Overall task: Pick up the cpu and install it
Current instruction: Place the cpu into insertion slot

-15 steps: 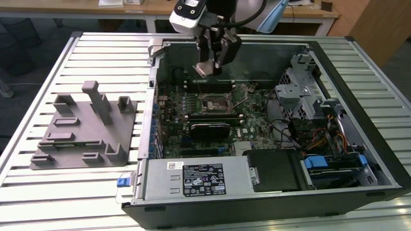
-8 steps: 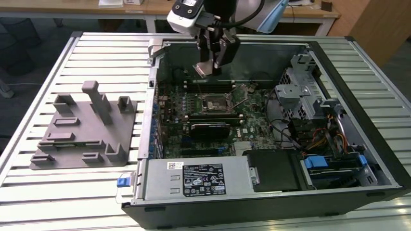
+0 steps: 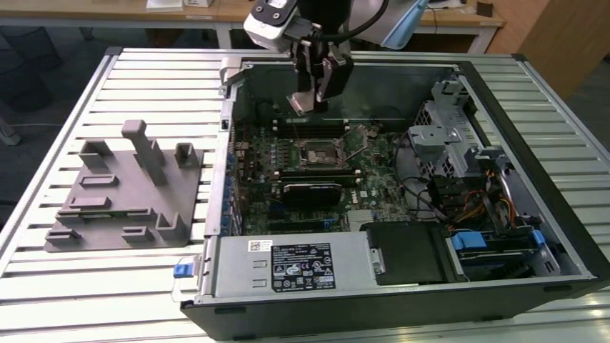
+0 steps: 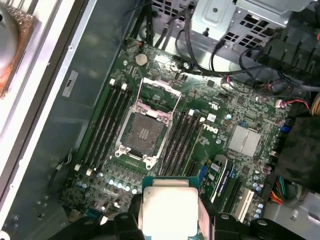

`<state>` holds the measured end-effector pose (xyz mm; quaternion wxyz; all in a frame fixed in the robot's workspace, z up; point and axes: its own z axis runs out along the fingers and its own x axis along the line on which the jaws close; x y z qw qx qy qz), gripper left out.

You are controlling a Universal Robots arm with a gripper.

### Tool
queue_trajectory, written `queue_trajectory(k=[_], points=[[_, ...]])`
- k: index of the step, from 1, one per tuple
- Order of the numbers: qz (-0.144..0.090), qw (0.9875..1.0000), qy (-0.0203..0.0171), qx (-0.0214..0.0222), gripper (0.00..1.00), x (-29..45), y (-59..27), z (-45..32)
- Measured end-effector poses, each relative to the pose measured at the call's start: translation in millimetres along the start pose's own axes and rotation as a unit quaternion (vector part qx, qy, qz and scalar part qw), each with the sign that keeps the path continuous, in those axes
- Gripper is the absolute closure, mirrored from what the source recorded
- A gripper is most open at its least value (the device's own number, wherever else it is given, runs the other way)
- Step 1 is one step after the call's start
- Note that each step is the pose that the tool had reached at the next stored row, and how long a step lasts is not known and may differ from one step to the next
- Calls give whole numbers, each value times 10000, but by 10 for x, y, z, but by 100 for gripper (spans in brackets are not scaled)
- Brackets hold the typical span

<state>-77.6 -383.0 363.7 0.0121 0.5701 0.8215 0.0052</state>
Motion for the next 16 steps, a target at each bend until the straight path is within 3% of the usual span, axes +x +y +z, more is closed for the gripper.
queue_trajectory(k=[6,14,16], points=[[399,9992,-9,5,47,0,0,5],[991,9951,-39,6,47,1,3,32],[1013,9948,-39,7,47,6,29,63]])
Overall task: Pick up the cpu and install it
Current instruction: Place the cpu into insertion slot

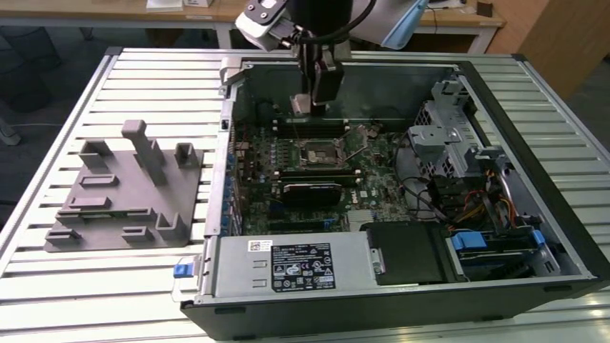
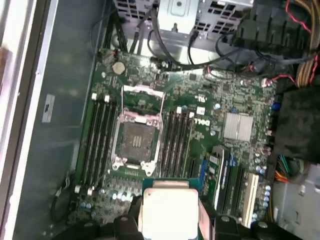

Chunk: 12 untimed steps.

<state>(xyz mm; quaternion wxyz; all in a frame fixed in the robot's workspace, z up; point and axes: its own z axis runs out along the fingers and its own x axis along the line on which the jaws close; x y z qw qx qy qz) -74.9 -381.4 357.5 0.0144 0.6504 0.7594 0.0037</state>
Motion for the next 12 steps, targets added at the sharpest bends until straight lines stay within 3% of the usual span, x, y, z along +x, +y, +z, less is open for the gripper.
queue_trajectory(k=[6,8,12], points=[[104,9999,-7,12,47,10,100,115],[121,9999,-27,-21,47,10,100,127],[122,9999,-28,-27,47,47,173,179]])
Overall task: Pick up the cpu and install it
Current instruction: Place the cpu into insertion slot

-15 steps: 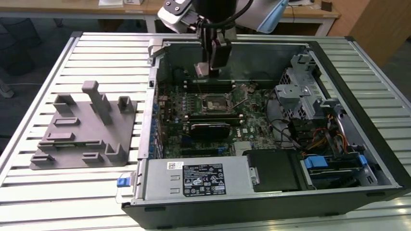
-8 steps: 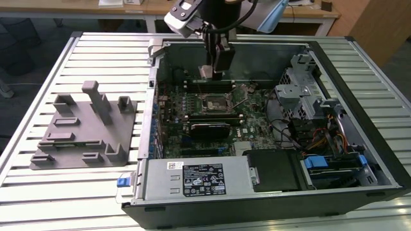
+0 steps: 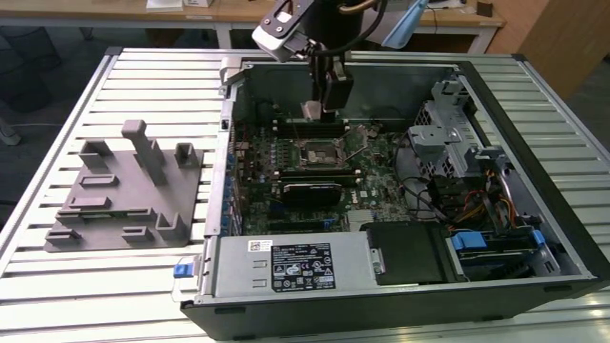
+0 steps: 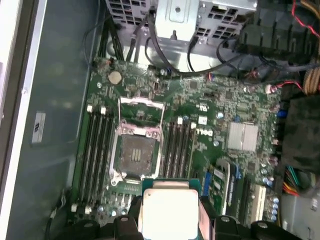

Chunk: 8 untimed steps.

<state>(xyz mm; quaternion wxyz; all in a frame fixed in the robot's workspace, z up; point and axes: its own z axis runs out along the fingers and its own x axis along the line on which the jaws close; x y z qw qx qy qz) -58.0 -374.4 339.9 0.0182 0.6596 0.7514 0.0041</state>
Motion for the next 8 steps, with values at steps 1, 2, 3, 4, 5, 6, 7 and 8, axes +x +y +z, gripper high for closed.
queue_trajectory(k=[1,2,3,4,5,6,7,8], points=[[0,10000,0,0,47,17,33,19],[0,10000,0,0,47,33,57,36],[0,10000,0,0,47,46,76,54],[0,10000,1,-1,47,60,91,72],[0,10000,1,0,47,74,104,89],[0,10000,2,0,47,86,116,107],[1,10000,3,0,47,97,127,125],[3,10000,3,1,47,107,136,144]])
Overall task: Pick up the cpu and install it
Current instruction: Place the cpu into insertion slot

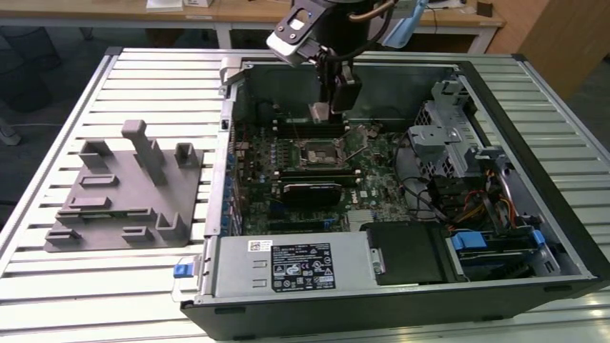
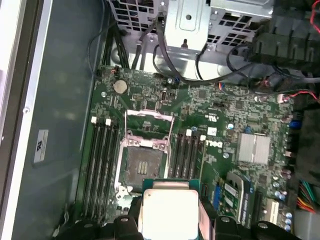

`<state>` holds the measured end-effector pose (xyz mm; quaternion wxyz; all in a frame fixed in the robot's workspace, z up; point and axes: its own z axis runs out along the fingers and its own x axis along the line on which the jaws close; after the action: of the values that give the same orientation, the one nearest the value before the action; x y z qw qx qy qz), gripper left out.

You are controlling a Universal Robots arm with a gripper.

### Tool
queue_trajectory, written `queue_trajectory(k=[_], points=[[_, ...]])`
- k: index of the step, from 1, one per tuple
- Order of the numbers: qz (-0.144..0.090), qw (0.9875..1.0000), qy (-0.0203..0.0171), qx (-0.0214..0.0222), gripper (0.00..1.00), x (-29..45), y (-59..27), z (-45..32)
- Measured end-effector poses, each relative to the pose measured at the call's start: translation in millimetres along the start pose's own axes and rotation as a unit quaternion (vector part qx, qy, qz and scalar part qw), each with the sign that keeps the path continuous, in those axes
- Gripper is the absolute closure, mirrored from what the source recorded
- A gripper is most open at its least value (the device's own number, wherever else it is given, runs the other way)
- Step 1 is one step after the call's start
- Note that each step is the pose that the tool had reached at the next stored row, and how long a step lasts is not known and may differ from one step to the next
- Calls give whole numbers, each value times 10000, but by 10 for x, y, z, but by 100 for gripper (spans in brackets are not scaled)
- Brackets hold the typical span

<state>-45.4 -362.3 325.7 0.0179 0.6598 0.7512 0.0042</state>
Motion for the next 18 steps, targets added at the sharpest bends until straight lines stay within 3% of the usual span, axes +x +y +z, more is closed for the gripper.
queue_trajectory(k=[6,13,18], points=[[8,10000,11,-1,47,83,14,109],[8,10000,11,0,47,106,13,235],[11,10000,11,-1,47,202,26,324]])
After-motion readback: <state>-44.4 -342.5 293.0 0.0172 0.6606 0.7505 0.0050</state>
